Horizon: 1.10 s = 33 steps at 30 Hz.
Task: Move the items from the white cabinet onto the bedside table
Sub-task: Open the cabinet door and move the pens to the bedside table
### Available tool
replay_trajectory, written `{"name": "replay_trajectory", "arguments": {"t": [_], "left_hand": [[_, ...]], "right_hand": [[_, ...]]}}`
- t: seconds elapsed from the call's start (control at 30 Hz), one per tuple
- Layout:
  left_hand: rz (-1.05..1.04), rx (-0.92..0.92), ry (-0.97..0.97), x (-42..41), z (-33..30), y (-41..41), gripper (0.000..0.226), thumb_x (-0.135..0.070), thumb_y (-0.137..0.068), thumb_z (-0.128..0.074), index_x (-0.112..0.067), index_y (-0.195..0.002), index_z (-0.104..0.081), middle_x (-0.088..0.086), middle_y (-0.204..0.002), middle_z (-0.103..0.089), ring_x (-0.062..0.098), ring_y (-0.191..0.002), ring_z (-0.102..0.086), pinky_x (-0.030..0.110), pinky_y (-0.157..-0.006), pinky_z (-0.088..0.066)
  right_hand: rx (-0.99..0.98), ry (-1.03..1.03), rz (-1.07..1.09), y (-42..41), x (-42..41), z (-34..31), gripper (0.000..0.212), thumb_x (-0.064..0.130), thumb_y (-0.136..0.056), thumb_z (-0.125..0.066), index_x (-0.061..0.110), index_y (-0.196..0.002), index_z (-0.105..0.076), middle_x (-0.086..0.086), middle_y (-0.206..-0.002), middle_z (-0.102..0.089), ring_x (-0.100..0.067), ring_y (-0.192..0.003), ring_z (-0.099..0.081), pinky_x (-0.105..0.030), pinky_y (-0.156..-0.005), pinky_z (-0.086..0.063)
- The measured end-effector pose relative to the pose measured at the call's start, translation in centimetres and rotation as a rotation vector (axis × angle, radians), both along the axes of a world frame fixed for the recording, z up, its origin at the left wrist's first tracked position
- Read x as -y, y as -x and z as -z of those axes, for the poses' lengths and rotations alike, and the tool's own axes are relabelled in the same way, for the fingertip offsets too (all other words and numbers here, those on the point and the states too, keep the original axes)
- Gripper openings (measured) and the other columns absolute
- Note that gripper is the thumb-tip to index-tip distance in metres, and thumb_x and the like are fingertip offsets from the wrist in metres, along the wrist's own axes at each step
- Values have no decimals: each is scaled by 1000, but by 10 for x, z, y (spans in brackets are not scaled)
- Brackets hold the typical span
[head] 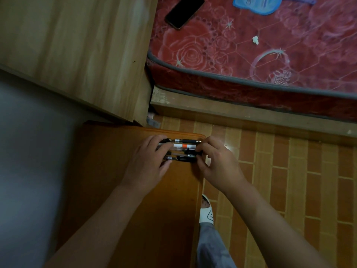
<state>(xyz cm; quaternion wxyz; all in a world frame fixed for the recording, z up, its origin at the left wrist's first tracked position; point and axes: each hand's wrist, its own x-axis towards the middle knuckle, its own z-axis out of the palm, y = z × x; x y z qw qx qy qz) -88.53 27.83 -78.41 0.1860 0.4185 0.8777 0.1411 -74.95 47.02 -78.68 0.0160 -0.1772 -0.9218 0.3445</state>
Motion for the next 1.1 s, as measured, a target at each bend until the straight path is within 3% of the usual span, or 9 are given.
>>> {"name": "replay_trajectory", "arguments": {"t": [0.17,0.3,0.43,0.77,1.1], "left_hand": [[3,-14,9,6,-1,4,56,-31,-88,-73,-22,-139,-53,-2,-144,-44,19,-135,-42,41,-109,-45],[-18,13,13,11,-2,9,66,-33,-88,-74,-23,-146,-45,-6,-145,-43,15,-136,-39,34,-112,-38],[-14,-1,22,14,0,13,65,-33,-87,-75,-21,-145,-48,-5,-144,-44,16,-135,-41,38,-110,-43],[-25,7,20,13,-1,16,66,-33,-86,-76,-20,-144,-49,-3,-145,-42,16,-134,-41,32,-110,-39],[4,-44,27,20,-35,21,62,-34,-87,-73,-20,-143,-50,1,-149,-43,19,-139,-40,43,-111,-44]], "right_hand": [[-4,-66,-57,1,-7,-3,45,35,-85,-77,15,-124,-67,-2,-127,-55,-18,-111,-53,-32,-89,-50],[108,-97,-139,7,-8,-4,72,44,-83,-79,21,-146,-53,1,-145,-47,-20,-131,-44,-39,-106,-44],[145,-106,-156,13,-6,0,71,44,-85,-76,21,-148,-50,3,-139,-49,-20,-128,-43,-46,-104,-47],[129,-88,-133,14,-2,4,67,40,-85,-77,19,-145,-55,2,-135,-51,-18,-120,-46,-42,-100,-49],[166,-110,-158,10,-7,-25,70,49,-87,-73,25,-149,-49,4,-138,-47,-17,-122,-45,-41,-103,-47]]}}
